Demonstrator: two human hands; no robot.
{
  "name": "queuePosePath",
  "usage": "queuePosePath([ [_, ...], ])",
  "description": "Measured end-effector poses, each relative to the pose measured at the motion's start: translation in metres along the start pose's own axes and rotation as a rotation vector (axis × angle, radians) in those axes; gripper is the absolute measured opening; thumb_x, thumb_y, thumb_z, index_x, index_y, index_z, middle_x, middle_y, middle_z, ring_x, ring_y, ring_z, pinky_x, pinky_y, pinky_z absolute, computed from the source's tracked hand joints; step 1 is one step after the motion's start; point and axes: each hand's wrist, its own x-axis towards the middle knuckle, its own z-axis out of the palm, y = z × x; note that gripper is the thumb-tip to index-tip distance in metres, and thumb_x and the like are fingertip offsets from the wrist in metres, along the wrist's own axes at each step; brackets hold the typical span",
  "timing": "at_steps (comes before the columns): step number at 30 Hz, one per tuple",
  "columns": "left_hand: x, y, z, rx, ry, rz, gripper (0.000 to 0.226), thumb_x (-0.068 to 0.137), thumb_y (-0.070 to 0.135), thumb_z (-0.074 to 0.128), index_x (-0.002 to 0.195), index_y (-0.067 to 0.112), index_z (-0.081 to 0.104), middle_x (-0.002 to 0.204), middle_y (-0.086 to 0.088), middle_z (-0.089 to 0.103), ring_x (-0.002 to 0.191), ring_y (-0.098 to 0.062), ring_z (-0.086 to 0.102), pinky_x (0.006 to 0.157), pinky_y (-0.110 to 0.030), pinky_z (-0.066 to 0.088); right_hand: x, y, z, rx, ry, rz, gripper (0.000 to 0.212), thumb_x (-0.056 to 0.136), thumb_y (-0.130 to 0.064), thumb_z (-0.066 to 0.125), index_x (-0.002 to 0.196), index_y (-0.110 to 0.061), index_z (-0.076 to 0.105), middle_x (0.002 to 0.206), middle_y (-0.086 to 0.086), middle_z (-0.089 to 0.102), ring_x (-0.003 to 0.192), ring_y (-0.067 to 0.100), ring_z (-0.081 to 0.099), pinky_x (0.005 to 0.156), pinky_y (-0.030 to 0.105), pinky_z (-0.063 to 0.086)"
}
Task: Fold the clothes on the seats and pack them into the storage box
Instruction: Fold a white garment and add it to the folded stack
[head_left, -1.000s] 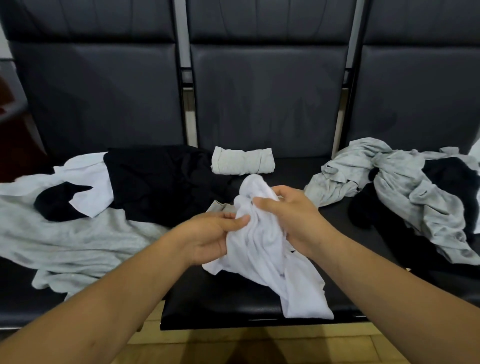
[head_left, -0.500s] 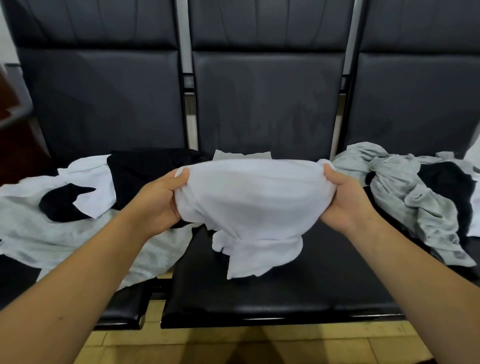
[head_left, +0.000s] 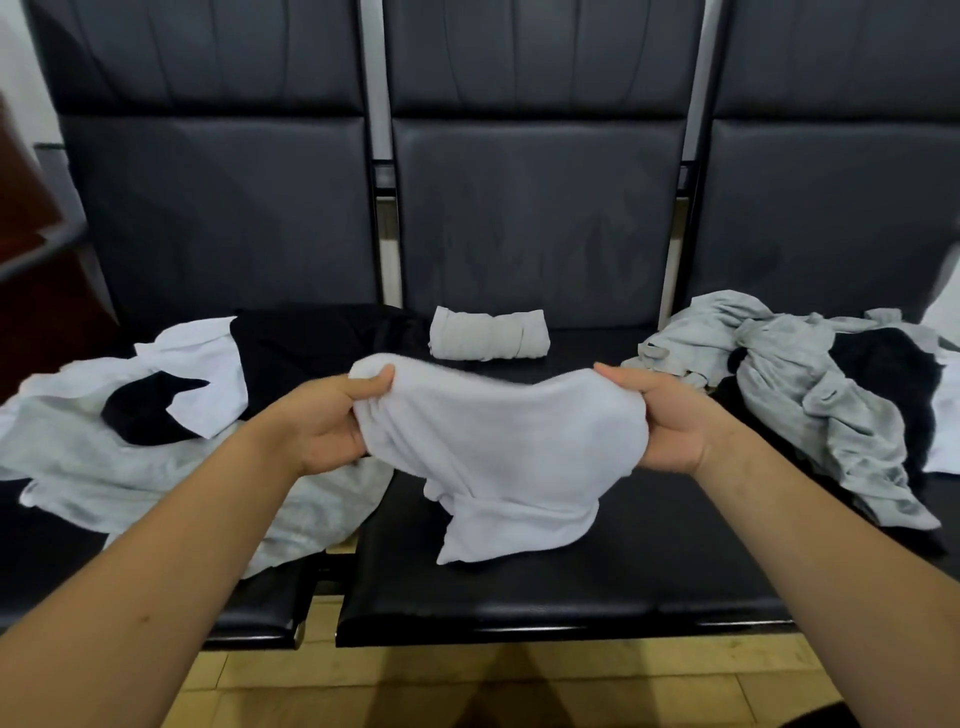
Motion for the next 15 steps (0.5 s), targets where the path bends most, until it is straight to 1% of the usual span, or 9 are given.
queuePosePath([
  [3, 0.000, 0.009, 0.009, -0.068, 0.049, 0.151, 0.036, 0.099, 0.024, 0.055, 0.130, 0.007, 0.060, 0.124, -0.011, 0.069, 0.112, -0.026, 0.068, 0.094, -0.044, 0.052, -0.003, -0.012, 0.005, 0.023, 0.048, -0.139, 0.040, 0.094, -0.031, 0.061, 0.125, -0.007, 0.067, 0.120, 0.011, 0.071, 0.105, 0.027, 0.070, 0.087, 0.039, 0.057],
  [5, -0.002, 0.023, 0.013, -0.029, 0.089, 0.205, 0.037, 0.098, 0.026, 0.059, 0.129, 0.007, 0.061, 0.123, -0.011, 0.070, 0.113, -0.028, 0.067, 0.089, -0.045, 0.055, -0.008, -0.025, 0.009, 0.041, 0.046, -0.219, 0.036, 0.101, -0.032, 0.050, 0.119, -0.006, 0.069, 0.121, 0.011, 0.071, 0.106, 0.026, 0.071, 0.084, 0.037, 0.059],
  [7, -0.004, 0.047, 0.020, 0.012, 0.124, 0.260, 0.039, 0.094, 0.024, 0.064, 0.128, 0.006, 0.061, 0.122, -0.015, 0.069, 0.112, -0.031, 0.067, 0.086, -0.046, 0.056, -0.016, -0.047, 0.013, 0.006, 0.053, -0.268, 0.036, 0.101, -0.031, 0.050, 0.119, -0.004, 0.066, 0.121, 0.013, 0.071, 0.106, 0.026, 0.071, 0.081, 0.038, 0.061],
  [9, -0.008, 0.080, 0.028, 0.028, 0.178, 0.308, 0.037, 0.094, 0.019, 0.065, 0.126, 0.003, 0.061, 0.119, -0.017, 0.069, 0.108, -0.032, 0.068, 0.087, -0.048, 0.056, -0.025, -0.076, 0.023, -0.057, 0.052, -0.303, 0.041, 0.097, -0.029, 0.056, 0.128, -0.003, 0.062, 0.125, 0.014, 0.069, 0.112, 0.028, 0.069, 0.085, 0.041, 0.061],
  [10, -0.011, 0.097, 0.034, 0.034, 0.178, 0.331, 0.034, 0.094, 0.017, 0.065, 0.124, 0.002, 0.063, 0.117, -0.017, 0.070, 0.106, -0.031, 0.069, 0.086, -0.048, 0.056, -0.033, -0.090, 0.029, -0.081, 0.053, -0.330, 0.043, 0.094, -0.028, 0.058, 0.129, -0.004, 0.062, 0.125, 0.014, 0.069, 0.113, 0.029, 0.068, 0.086, 0.041, 0.060],
  [11, -0.015, 0.116, 0.041, 0.045, 0.166, 0.359, 0.028, 0.095, 0.017, 0.064, 0.118, 0.002, 0.065, 0.111, -0.016, 0.072, 0.101, -0.029, 0.071, 0.083, -0.045, 0.057, -0.041, -0.107, 0.037, -0.099, 0.050, -0.374, 0.040, 0.094, -0.026, 0.058, 0.127, -0.004, 0.063, 0.124, 0.013, 0.070, 0.112, 0.028, 0.069, 0.085, 0.040, 0.060],
  [13, -0.025, 0.149, 0.051, 0.061, 0.132, 0.403, 0.019, 0.094, 0.019, 0.065, 0.105, 0.004, 0.069, 0.099, -0.011, 0.076, 0.093, -0.024, 0.073, 0.075, -0.040, 0.059, -0.054, -0.135, 0.048, -0.059, 0.032, -0.488, 0.030, 0.097, -0.020, 0.052, 0.115, -0.003, 0.071, 0.119, 0.011, 0.071, 0.106, 0.027, 0.071, 0.083, 0.039, 0.060],
  [14, -0.030, 0.162, 0.054, 0.059, 0.119, 0.414, 0.021, 0.093, 0.022, 0.067, 0.104, 0.005, 0.069, 0.099, -0.010, 0.076, 0.093, -0.023, 0.074, 0.074, -0.039, 0.060, -0.059, -0.146, 0.052, -0.007, 0.006, -0.535, 0.030, 0.098, -0.015, 0.049, 0.110, -0.001, 0.073, 0.118, 0.012, 0.072, 0.107, 0.027, 0.071, 0.083, 0.039, 0.060],
  [15, -0.035, 0.173, 0.057, 0.058, 0.117, 0.419, 0.026, 0.091, 0.025, 0.069, 0.108, 0.005, 0.070, 0.102, -0.009, 0.076, 0.095, -0.023, 0.073, 0.075, -0.038, 0.060, -0.063, -0.155, 0.055, 0.040, -0.013, -0.571, 0.031, 0.098, -0.011, 0.047, 0.111, 0.001, 0.072, 0.119, 0.013, 0.072, 0.109, 0.027, 0.071, 0.082, 0.039, 0.060],
])
